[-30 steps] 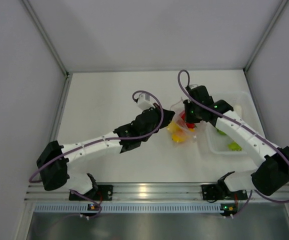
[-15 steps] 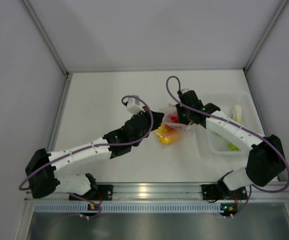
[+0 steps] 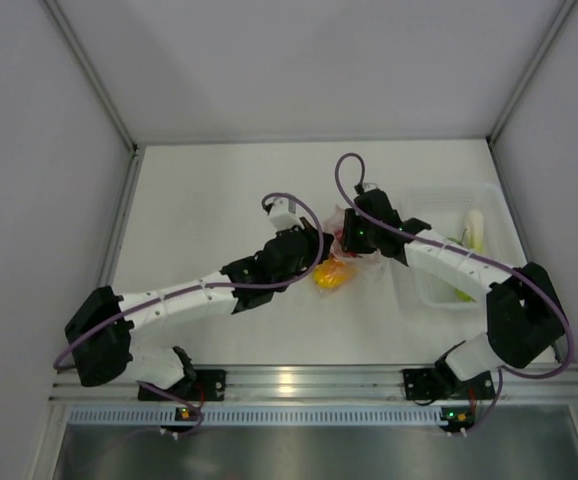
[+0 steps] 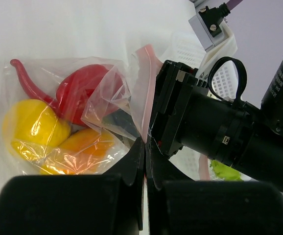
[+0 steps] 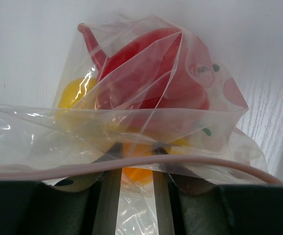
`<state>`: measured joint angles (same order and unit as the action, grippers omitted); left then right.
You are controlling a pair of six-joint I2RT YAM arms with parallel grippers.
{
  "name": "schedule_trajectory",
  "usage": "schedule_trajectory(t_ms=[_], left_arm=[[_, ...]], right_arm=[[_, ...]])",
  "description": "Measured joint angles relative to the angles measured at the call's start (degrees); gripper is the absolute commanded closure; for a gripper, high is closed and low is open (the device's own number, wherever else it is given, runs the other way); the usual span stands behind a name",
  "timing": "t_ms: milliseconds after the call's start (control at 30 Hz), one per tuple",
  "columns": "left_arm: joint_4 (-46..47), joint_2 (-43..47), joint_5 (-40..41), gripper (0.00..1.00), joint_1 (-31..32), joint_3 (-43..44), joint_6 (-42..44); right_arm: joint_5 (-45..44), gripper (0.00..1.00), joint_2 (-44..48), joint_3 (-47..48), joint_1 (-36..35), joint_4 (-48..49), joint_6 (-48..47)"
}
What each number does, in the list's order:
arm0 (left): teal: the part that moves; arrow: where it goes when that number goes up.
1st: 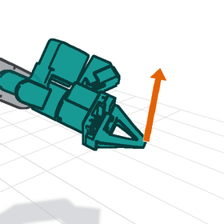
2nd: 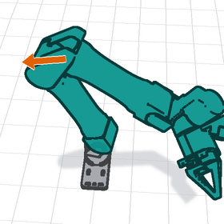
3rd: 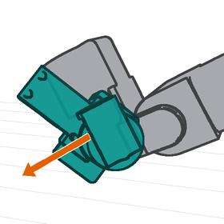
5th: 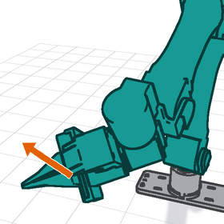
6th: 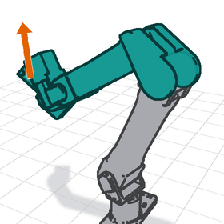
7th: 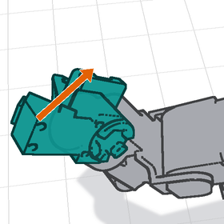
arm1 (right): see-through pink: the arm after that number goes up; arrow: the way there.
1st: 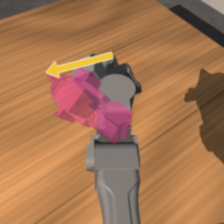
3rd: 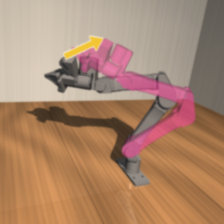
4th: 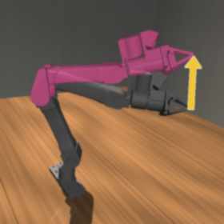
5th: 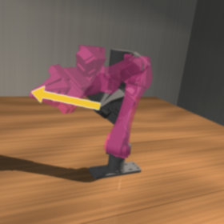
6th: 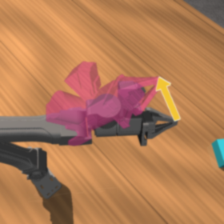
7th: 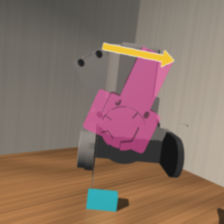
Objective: Open the zip-top bag and remove the fake food
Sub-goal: Pick up the fake vegetable from the zipper food storage bag.
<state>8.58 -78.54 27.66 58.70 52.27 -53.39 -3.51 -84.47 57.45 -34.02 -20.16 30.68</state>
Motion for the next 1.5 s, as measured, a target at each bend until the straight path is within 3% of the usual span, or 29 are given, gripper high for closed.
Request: schedule_trajectory(t_ms=[433,700,1000,1233,1500], left_arm=[[0.04,-2.62,-4.42,1.0,-0.13,4.42,7.72],[0.04,-3.63,-7.3,1.0,-0.17,6.21,11.45],[0.02,-3.63,-7.69,1.0,-0.17,6.93,15.06],[0.04,-3.61,-7.54,1.0,-0.59,6.23,16.04],[0.02,-3.58,-8.9,1.0,-1.27,4.37,16.13]], right_arm=[[-1.92,0.62,-2.03,-0.98,0.0,6.05,-0.92],[-2.75,0.56,-4.17,0.33,0.22,6.51,7.98],[7.74,0.53,-7.89,0.63,1.07,12.2,15.8],[14.4,0.4,-11.02,0.74,1.14,16.0,20.63],[21.66,0.4,-13.64,0.7,1.14,23.15,24.04]])
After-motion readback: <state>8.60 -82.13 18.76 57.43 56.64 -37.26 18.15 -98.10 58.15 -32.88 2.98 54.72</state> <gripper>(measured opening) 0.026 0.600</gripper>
